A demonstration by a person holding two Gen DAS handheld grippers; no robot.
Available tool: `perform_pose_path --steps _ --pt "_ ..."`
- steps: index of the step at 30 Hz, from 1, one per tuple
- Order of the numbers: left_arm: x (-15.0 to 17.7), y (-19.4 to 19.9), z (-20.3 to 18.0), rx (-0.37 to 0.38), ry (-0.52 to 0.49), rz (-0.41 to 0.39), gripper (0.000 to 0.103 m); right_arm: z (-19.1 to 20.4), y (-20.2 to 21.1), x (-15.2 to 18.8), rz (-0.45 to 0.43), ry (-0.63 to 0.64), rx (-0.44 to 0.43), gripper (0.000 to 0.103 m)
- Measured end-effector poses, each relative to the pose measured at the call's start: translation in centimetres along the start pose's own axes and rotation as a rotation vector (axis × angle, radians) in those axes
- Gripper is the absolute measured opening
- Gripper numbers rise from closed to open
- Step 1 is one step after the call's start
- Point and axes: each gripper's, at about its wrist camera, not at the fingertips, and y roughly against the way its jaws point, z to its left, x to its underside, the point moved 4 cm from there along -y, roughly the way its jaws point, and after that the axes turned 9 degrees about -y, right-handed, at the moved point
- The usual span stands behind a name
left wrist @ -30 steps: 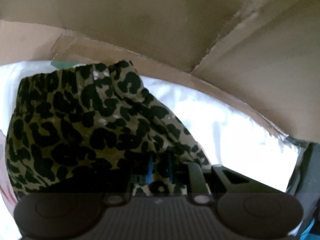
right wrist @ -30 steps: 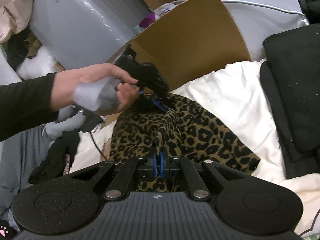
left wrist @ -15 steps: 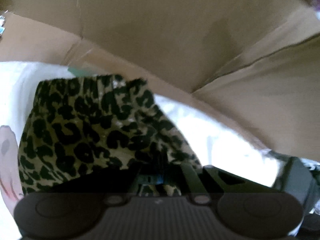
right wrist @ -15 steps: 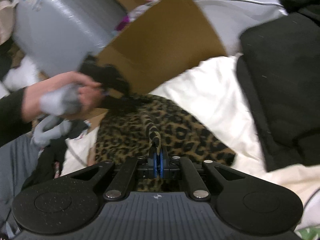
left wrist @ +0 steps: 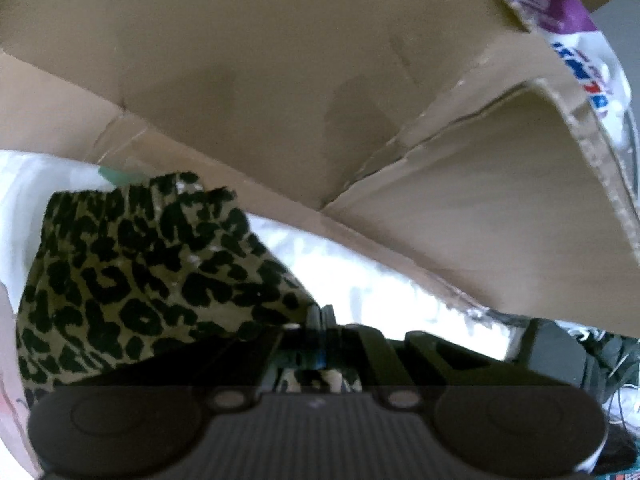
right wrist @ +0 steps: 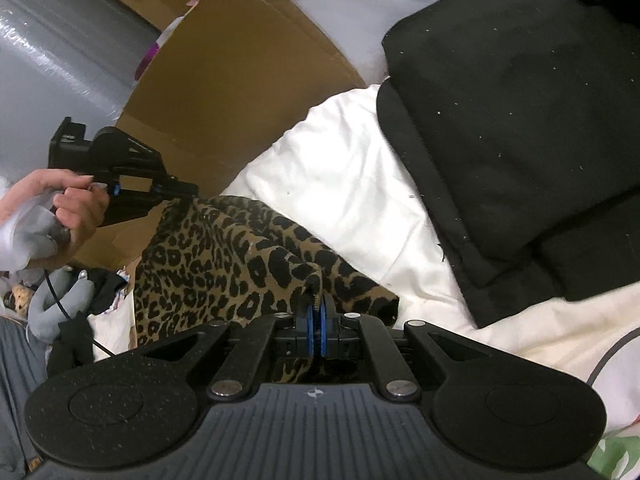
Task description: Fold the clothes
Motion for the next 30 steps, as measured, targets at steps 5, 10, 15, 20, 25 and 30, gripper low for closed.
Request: perform_pose_path --steps 5,10,15,20,25,30 --pt "0.8 -0.1 -1.6 0.014 -0.016 -0.030 0.000 -0.1 0.2 -0.1 -0.002 -0.012 0.005 0.001" --pt "2.4 -1.0 -3.4 0.034 -0.026 -0.027 0.000 -0.6 0.7 0.1 -0.011 -0.009 0.040 0.001" --pt "3.7 -2.8 -4.7 0.031 -0.039 -0.017 0.000 -1.1 0.6 0.6 -0.001 -0.029 0.079 0.001" --pt "4.9 -5.2 -5.3 0.044 -0.057 -0.020 0.000 -2.0 0.7 0.7 0.002 -0.089 0.101 0.002" --pt "6.9 -5.7 -6.5 0.069 -0.121 -0.036 0.000 -2.1 2.3 0.9 -0.004 -0.067 0.096 0.002" --pt "8.7 -4.3 -7.5 0.110 -0.165 -0.034 0.011 -1.9 4.2 0.8 -0.023 -0.031 0.130 0.003"
